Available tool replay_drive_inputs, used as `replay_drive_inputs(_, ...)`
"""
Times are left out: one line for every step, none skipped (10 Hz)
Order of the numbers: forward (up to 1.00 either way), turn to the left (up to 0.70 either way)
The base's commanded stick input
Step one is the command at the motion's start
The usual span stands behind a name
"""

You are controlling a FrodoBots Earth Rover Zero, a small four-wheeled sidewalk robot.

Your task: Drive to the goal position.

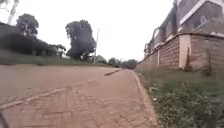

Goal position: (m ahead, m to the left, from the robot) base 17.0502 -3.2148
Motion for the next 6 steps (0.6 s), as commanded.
replay_drive_inputs(0.7,-0.08)
replay_drive_inputs(0.7,-0.35)
replay_drive_inputs(0.7,-0.35)
replay_drive_inputs(0.7,-0.21)
replay_drive_inputs(0.7,-0.1)
replay_drive_inputs(0.7,-0.02)
